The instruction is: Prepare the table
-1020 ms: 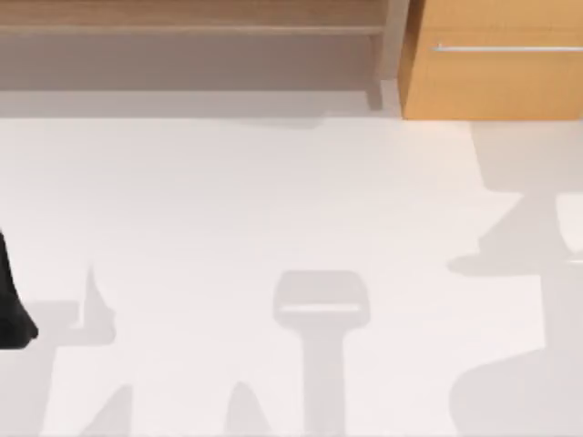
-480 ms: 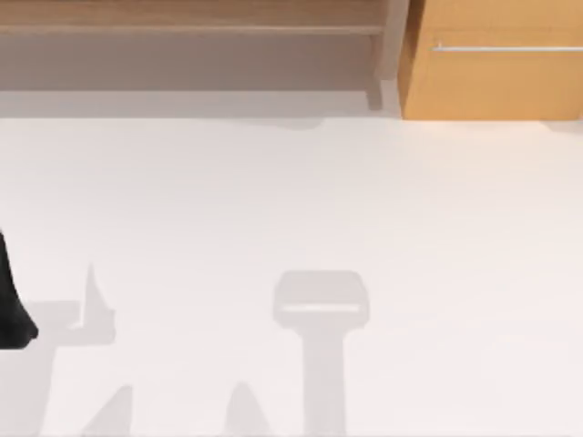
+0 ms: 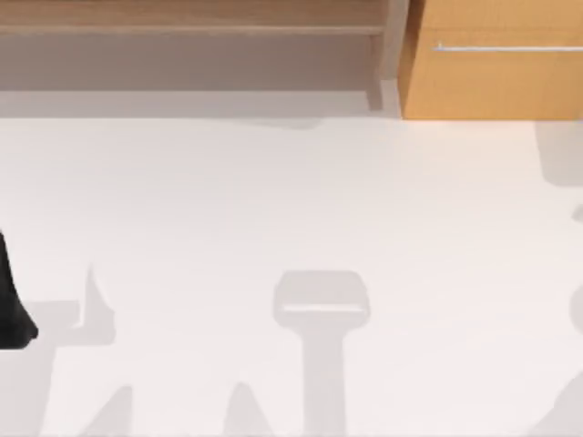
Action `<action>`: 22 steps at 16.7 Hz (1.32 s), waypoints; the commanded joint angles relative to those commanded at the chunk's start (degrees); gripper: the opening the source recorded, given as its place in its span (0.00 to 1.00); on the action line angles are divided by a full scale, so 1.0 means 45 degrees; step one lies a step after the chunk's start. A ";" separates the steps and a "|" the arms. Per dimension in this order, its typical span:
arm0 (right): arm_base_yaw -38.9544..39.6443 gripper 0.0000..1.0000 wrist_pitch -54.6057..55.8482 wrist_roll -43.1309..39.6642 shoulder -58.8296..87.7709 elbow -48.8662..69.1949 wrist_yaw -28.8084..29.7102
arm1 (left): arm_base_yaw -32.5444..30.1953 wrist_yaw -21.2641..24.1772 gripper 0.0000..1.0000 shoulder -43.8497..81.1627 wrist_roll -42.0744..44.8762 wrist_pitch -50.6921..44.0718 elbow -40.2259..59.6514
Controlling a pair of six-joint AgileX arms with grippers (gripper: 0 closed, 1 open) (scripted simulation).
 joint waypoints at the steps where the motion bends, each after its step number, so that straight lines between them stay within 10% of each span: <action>1: 0.0000 0.00 0.0000 0.0000 0.0000 0.0000 0.0000 | 0.0000 0.0000 1.00 0.0000 0.0000 0.0000 0.0000; 17: 0.0466 0.00 -0.0186 0.0147 0.1176 0.1421 0.0465 | 0.0000 0.0000 1.00 0.0000 0.0000 0.0000 0.0000; 22: 0.0466 0.38 -0.0186 0.0147 0.1176 0.1421 0.0465 | 0.0000 0.0000 1.00 0.0000 0.0000 0.0000 0.0000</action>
